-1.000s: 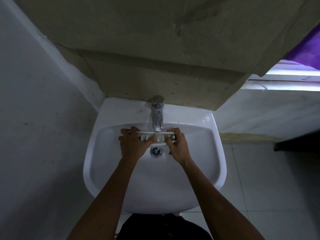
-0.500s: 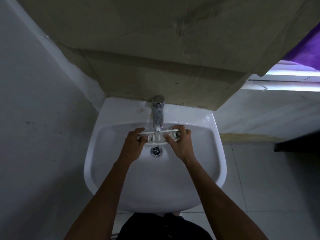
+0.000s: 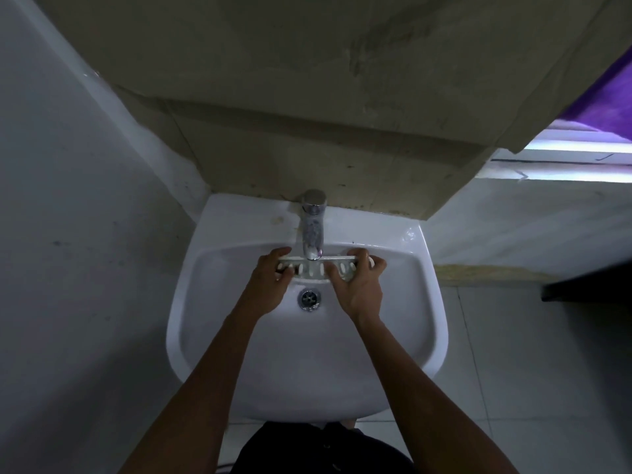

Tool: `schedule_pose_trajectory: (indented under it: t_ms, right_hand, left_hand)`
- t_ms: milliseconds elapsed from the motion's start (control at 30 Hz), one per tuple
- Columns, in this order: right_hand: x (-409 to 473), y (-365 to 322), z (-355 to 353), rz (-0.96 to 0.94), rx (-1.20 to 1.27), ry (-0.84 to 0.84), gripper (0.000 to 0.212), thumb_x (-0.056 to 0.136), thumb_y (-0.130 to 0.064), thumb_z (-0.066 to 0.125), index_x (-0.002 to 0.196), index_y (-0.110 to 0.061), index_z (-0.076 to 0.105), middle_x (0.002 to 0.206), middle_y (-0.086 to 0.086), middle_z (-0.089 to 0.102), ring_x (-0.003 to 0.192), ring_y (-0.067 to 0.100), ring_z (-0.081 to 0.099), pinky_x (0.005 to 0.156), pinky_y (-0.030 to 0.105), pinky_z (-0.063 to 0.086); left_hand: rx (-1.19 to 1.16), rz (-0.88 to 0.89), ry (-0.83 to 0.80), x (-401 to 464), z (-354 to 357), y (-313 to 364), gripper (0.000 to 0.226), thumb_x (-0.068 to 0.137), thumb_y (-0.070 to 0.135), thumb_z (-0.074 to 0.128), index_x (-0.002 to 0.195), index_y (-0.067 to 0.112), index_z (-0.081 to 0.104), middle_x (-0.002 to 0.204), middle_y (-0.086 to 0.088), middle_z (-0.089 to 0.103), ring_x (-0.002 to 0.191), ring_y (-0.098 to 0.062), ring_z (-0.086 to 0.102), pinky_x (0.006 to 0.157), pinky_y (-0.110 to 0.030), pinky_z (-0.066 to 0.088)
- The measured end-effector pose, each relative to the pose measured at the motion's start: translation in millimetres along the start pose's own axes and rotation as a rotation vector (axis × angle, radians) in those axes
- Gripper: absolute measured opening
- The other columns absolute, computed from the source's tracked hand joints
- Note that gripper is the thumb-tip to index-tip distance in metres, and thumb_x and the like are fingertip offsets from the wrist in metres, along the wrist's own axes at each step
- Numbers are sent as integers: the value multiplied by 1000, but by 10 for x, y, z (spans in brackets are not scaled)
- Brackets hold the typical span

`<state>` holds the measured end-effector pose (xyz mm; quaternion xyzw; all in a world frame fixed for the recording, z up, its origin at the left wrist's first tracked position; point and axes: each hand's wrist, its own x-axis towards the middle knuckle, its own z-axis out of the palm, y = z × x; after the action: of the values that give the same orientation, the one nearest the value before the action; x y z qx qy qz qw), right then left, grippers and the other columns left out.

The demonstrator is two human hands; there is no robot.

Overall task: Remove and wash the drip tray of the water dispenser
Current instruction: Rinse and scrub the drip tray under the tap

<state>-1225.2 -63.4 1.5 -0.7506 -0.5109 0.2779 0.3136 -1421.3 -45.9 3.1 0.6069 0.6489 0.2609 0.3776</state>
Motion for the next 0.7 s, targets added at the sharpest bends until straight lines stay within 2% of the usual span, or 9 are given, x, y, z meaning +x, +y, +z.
schedule_pose_trajectory:
  t_ms: [33, 100, 133, 267, 333, 400, 500, 633, 700]
  right_hand:
    - [0, 5, 3, 4, 3, 11, 49, 78, -61, 68, 112, -32, 48, 129, 1, 36, 92, 23, 65, 78, 41, 59]
    - [4, -4, 0, -5, 8, 27, 54, 76, -66, 67, 112, -31, 48, 129, 2, 36, 95, 23, 64, 78, 42, 60]
    - [4, -14, -6, -15, 4, 29, 59, 73, -71, 66, 111, -31, 47, 129, 3, 36, 97, 22, 63, 78, 40, 60]
    - [15, -10, -20, -64, -21, 9, 73, 60, -74, 73, 113, -30, 46, 129, 1, 34, 99, 18, 57, 76, 32, 59]
    - [28, 5, -21, -70, -43, 0, 75, 58, -72, 75, 113, -30, 46, 129, 0, 33, 102, 18, 57, 75, 32, 59]
    - [29, 5, -15, -56, -70, 6, 73, 59, -72, 75, 112, -31, 45, 128, 0, 33, 102, 21, 57, 76, 36, 60]
    - [17, -17, -19, -52, -100, 68, 71, 60, -71, 74, 111, -30, 46, 126, 0, 34, 102, 22, 56, 74, 38, 60]
    - [18, -61, -29, -75, -128, 111, 73, 60, -71, 73, 113, -29, 45, 125, 0, 34, 101, 20, 56, 72, 37, 60]
    - [11, -73, -29, -78, -128, 125, 74, 60, -71, 73, 114, -29, 45, 126, 0, 34, 101, 20, 56, 71, 37, 60]
  left_hand:
    - [-6, -12, -7, 10, -10, 3, 38, 97, 19, 54, 135, 21, 51, 122, -1, 53, 89, -5, 57, 75, 1, 35]
    - [-30, -31, -1, 19, -14, 6, 37, 98, 16, 50, 135, 19, 52, 127, -5, 59, 103, -16, 59, 85, -14, 38]
    - [-33, -34, 9, 13, -6, 5, 35, 98, 15, 48, 133, 18, 54, 127, -7, 60, 104, -18, 59, 85, -16, 39]
    - [28, -20, 39, -31, 49, -14, 27, 95, 11, 50, 120, 16, 59, 114, -11, 62, 89, -14, 57, 67, -8, 35]
    - [28, -1, 55, -40, 62, -25, 21, 94, 10, 54, 113, 14, 62, 107, -12, 64, 87, -16, 58, 66, -9, 35]
    - [21, 16, 80, -50, 70, -18, 18, 93, 11, 56, 109, 14, 65, 101, -11, 66, 85, -20, 61, 70, -16, 39]
    - [-33, 35, 129, -72, 67, 20, 16, 92, 15, 59, 104, 17, 70, 85, -2, 69, 73, -19, 65, 71, -32, 54]
    - [-39, 35, 101, -64, 39, 33, 16, 93, 16, 59, 104, 17, 70, 84, -4, 73, 73, -23, 70, 72, -39, 59]
    - [13, 39, 71, -44, 24, 26, 16, 92, 14, 58, 104, 17, 69, 82, -6, 72, 69, -23, 69, 69, -39, 58]
